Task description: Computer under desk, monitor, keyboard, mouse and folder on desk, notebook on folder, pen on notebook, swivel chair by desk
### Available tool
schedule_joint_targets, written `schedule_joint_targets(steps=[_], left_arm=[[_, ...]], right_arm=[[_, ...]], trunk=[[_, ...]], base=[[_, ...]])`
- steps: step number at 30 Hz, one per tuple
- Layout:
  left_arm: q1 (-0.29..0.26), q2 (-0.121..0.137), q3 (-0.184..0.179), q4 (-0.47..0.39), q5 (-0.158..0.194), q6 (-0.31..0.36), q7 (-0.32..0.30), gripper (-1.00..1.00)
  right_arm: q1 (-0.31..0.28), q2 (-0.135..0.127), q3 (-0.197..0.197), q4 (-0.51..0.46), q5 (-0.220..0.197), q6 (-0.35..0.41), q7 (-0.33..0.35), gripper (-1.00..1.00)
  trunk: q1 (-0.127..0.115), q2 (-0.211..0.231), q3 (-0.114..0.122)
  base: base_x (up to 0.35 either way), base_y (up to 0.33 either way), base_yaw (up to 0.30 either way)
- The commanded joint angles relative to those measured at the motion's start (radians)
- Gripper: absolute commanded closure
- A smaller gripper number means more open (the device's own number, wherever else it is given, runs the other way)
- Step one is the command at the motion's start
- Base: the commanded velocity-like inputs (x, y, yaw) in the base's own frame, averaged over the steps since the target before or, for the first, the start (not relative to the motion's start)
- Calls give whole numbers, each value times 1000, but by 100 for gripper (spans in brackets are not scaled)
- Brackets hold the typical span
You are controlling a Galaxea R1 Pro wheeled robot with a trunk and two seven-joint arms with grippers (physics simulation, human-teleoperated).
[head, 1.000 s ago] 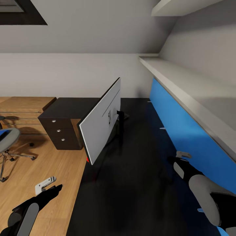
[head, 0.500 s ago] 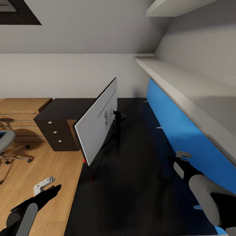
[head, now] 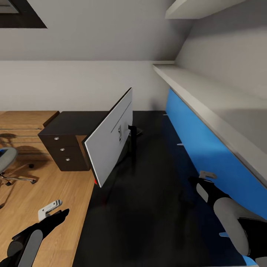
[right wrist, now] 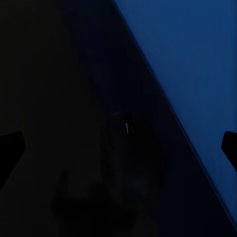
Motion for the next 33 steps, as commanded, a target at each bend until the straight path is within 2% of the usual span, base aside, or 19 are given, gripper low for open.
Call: schedule_joint_targets(steps=[1, 10, 33], left_arm=[[-1, 0, 0, -1, 11, 4, 8, -100], [0, 0, 0, -1, 9, 4, 8, -100], [-1, 0, 0, -1, 9, 4, 8, -100]], right_arm=[[0, 0, -1, -2, -7, 5, -3, -100], [0, 0, -1, -2, -8, 5, -4, -100], [0, 0, -1, -2, -6, 3, -4, -100]], trunk=[[0, -1, -1], [0, -1, -2], [0, -1, -35]], base=[[0, 0, 0], [0, 0, 0], [0, 0, 58]])
